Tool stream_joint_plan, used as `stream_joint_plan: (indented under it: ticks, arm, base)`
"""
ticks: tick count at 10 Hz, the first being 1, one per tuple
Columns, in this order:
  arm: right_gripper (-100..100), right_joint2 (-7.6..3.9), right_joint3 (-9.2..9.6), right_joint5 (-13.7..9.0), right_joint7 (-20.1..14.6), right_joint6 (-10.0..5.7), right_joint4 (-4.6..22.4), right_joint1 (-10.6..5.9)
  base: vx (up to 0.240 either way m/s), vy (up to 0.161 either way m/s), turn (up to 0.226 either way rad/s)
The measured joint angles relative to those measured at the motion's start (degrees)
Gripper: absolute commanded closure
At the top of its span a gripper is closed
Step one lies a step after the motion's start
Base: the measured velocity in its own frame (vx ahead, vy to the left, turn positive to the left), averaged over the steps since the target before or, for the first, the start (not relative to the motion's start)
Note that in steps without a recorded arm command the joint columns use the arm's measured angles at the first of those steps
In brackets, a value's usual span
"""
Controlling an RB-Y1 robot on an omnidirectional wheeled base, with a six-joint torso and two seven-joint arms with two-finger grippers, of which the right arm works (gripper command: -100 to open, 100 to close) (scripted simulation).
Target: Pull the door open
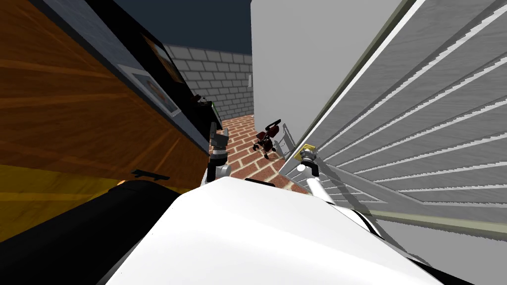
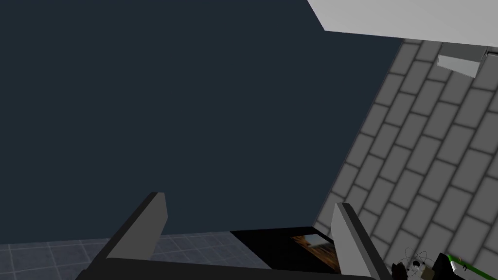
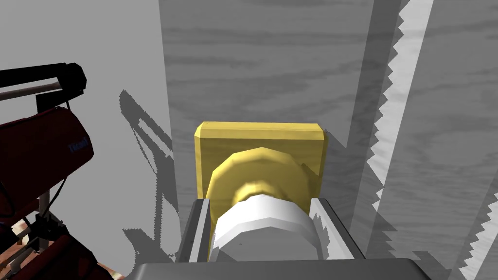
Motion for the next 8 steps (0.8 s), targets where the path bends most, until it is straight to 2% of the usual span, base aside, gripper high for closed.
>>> stream_joint_plan:
  ticks: [2, 4, 8]
  arm:
    - [100, -0.30, 1.17, 0.3, -0.9, 0.20, -0.7, 0.30]
    - [100, -0.37, 1.89, 0.4, -1.5, 0.45, -0.7, 0.32]
    - [100, -1.36, 3.90, 0.8, -3.1, 0.64, -1.9, 0.88]
  base:
    - [-0.240, -0.030, 0.086]
    - [-0.123, -0.015, 0.058]
    - [-0.202, -0.045, 0.102]
